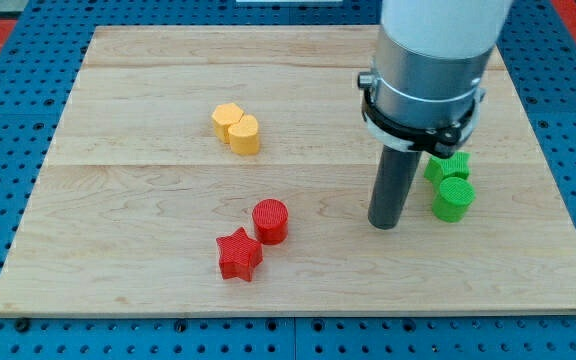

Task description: Push the green circle towards yellow heart

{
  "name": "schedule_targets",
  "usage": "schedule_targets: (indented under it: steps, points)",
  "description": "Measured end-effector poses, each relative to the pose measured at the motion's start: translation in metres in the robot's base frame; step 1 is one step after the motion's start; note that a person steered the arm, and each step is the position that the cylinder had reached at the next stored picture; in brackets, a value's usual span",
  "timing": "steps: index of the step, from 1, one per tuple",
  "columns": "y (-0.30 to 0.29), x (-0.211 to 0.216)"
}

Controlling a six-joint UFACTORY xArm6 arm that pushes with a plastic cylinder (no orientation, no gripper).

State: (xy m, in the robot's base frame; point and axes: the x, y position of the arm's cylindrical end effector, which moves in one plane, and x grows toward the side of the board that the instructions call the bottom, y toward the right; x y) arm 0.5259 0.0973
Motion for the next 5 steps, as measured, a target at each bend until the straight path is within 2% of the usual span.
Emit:
schedule_targets:
  steps: [1,2,3,4,5]
  points:
    - [0.001,0.026]
    - [0.06,0.029]
    - [0.101,0.006]
    - [0.062,-0.029]
    - [0.052,-0.057]
